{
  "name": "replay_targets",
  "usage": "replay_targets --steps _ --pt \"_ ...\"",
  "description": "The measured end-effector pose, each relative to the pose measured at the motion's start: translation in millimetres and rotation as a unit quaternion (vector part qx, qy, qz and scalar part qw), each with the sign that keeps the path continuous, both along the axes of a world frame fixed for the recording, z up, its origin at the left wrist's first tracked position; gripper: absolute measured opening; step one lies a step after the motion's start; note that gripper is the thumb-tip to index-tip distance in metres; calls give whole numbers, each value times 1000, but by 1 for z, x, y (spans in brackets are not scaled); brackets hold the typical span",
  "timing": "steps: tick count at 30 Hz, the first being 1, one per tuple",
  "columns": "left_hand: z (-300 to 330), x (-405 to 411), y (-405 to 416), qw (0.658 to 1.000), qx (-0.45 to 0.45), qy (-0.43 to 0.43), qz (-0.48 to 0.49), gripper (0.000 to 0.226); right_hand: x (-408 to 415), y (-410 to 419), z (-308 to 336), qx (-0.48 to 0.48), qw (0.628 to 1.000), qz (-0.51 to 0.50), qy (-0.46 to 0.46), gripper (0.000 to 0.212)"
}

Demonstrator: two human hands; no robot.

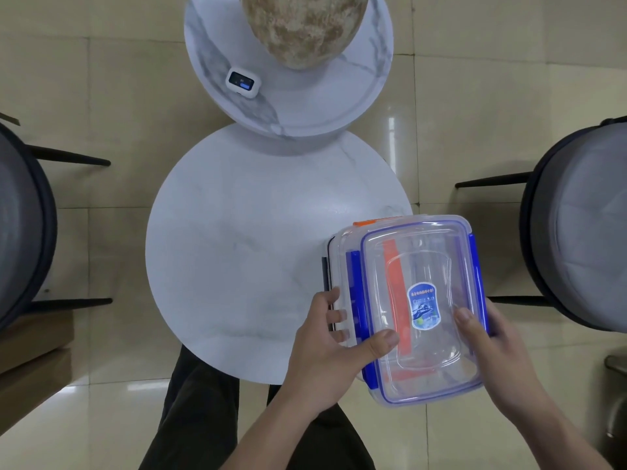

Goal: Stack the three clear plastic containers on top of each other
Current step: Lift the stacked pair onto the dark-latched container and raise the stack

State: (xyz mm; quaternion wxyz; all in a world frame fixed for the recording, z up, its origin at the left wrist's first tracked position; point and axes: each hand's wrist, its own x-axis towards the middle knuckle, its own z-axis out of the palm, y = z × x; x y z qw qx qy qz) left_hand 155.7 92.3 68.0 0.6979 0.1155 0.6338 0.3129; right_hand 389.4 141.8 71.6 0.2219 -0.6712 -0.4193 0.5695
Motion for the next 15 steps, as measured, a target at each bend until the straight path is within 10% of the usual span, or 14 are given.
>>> replay_targets --steps 15 --pt "-3 0 -1 1000 5 -5 10 76 -4 -6 -2 20 1000 -22 -5 43"
